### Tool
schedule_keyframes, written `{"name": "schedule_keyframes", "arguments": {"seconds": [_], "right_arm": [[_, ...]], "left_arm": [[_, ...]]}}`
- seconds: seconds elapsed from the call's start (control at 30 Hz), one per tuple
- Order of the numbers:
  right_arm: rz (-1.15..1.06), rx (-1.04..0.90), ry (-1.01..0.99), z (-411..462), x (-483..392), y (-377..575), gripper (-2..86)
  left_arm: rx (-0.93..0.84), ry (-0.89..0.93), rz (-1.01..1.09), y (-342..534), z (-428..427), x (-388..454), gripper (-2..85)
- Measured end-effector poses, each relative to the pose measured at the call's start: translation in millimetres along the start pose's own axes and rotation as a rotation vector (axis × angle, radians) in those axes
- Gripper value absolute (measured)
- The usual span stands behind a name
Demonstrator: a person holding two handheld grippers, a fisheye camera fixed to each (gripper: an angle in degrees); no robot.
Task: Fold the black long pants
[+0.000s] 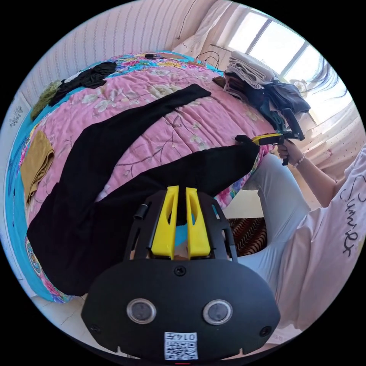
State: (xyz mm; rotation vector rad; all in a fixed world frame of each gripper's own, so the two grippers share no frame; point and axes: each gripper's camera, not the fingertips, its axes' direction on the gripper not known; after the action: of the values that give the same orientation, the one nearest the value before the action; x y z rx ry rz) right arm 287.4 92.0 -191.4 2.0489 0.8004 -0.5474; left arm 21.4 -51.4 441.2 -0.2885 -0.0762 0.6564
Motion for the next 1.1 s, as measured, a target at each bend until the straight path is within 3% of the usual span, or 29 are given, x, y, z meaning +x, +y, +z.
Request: {"name": "schedule_keyframes", "arguments": {"seconds": [0.1, 0.2, 0.33, 0.57, 0.7, 0.8, 0.87, 1.0, 1.1], "right_arm": [[-0.047, -0.07, -0.044, 17, -7, -6, 3.3], [0.001, 0.026, 0.038, -10, -4, 2, 2.1], [0.182, 0.192, 0.119, -65, 29, 35, 2.3], [0.309, 0.142, 0.198, -59, 55, 43, 6.1], [0.274, 0.198, 0.216, -58, 52, 27, 7.7], [0.244, 0.119, 0.256, -37, 57, 7, 6.4], [0.221, 0.088, 0.258, -33, 57, 0, 2.0], [0.196, 0.136, 0.268, -54, 53, -5, 1.3], [0.202, 0.164, 0.259, -56, 62, -18, 1.7]], "left_arm": [[0.01, -0.042, 0.023, -14, -1, 2, 4.5], [0.032, -0.022, 0.064, -33, 2, 10, 5.0], [0.043, -0.006, 0.135, -67, 25, 27, 6.0], [-0.056, 0.025, 0.165, -104, 75, 43, 7.0], [-0.119, 0.001, 0.207, -111, 96, 53, 5.4], [-0.122, 0.009, 0.212, -118, 100, 57, 0.6], [-0.092, 0.001, 0.204, -124, 93, 60, -0.4], [0.023, -0.051, 0.212, -140, 71, 69, -0.7], [-0.029, -0.081, 0.202, -154, 98, 66, -0.2]]}}
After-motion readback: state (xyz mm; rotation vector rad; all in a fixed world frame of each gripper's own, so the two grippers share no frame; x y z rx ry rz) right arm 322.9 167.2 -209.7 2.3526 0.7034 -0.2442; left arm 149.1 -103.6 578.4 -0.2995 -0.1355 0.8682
